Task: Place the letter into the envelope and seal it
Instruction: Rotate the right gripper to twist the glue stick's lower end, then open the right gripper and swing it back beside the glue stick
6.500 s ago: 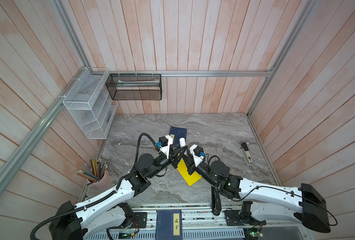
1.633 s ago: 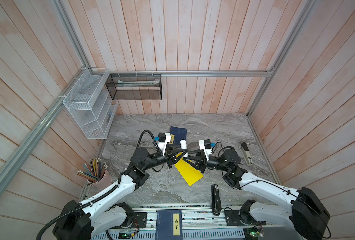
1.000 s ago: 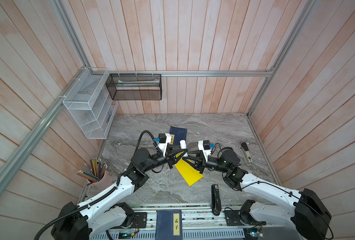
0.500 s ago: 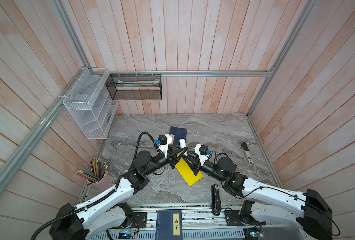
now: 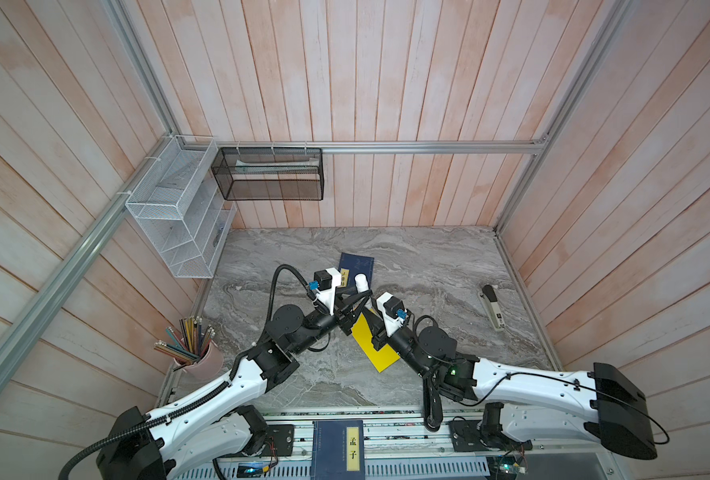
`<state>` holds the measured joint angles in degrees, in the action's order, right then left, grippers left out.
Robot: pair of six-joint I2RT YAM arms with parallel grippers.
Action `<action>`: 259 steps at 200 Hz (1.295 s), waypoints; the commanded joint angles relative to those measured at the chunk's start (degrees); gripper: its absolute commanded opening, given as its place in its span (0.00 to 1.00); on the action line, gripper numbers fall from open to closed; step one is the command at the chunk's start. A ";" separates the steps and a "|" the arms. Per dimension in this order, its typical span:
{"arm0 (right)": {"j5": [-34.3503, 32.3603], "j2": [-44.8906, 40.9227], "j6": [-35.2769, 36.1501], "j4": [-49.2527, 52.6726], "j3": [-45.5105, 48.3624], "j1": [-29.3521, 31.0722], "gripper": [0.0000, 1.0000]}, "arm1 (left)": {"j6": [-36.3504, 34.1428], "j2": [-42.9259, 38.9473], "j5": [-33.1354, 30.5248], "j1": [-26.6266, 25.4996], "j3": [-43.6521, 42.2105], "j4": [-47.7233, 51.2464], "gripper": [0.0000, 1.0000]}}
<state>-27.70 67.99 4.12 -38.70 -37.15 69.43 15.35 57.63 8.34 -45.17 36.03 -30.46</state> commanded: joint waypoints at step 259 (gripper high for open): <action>50.35 -10.73 -14.38 0.33 7.22 -19.00 0.48 | 6.66 -0.11 21.45 8.82 -0.32 -6.18 0.00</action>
<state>11.77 55.92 -6.37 -36.01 -30.41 52.16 19.20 55.88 20.64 -36.64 34.30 -32.73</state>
